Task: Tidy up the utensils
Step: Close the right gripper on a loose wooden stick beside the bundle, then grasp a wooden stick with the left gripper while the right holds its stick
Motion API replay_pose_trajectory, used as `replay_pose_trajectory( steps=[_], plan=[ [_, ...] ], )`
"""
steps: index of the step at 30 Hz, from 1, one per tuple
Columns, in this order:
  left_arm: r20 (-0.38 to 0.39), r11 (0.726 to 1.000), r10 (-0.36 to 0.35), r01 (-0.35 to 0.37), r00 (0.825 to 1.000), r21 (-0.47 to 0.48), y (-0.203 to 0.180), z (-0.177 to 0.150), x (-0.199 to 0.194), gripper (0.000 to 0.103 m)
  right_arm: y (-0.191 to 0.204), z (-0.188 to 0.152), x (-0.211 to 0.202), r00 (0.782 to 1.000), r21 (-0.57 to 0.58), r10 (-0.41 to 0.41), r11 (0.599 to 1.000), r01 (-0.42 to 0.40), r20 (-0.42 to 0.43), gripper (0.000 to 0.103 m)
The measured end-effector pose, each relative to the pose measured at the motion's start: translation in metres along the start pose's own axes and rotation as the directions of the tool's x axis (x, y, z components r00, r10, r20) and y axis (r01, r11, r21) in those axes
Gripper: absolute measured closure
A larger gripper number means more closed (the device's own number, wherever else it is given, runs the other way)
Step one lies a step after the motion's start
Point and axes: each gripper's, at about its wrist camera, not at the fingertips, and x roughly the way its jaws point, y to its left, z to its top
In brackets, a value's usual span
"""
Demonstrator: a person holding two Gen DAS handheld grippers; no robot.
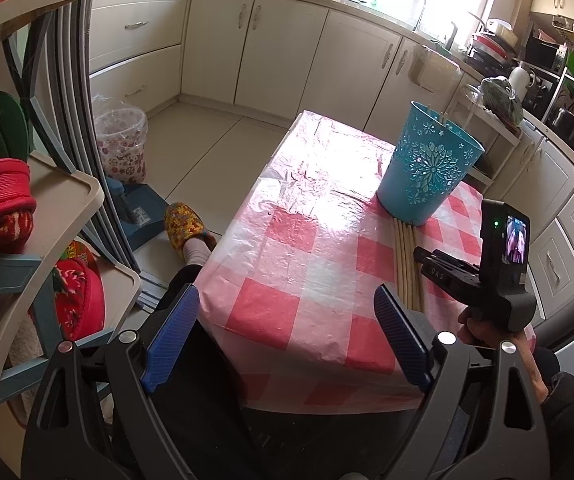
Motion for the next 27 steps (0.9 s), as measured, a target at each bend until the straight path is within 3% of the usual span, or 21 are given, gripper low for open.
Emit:
replay_pose_trajectory(
  steps=[3,7,13,23,27],
  plan=[
    [-0.005,1.000,-0.005,0.005,1.000,0.010,-0.002,0.000,0.001,0.018,-0.004,-0.002,-0.003,1.000,-0.018,0.013,1.000,-0.013,-0.010,0.087],
    [-0.028,0.998,-0.024,0.026,0.999,0.061,-0.014,0.000,0.012,0.018,-0.020,-0.010,-0.011,0.999,-0.035,0.029,0.999,-0.030,-0.029,0.095],
    [-0.082,0.987,-0.061,0.072,0.995,0.142,-0.048,0.007,0.047,0.018,-0.047,-0.027,-0.027,0.998,-0.011,0.046,0.999,-0.046,-0.032,0.096],
    [-0.138,0.969,-0.054,0.085,0.989,0.231,-0.100,0.022,0.108,0.018,-0.055,-0.050,-0.049,0.992,0.028,0.109,0.994,-0.107,-0.060,0.097],
    [-0.155,0.964,-0.040,0.079,0.987,0.254,-0.111,0.025,0.130,0.018,-0.055,-0.040,-0.046,0.992,0.018,0.117,0.993,-0.116,-0.043,0.086]
  ],
)
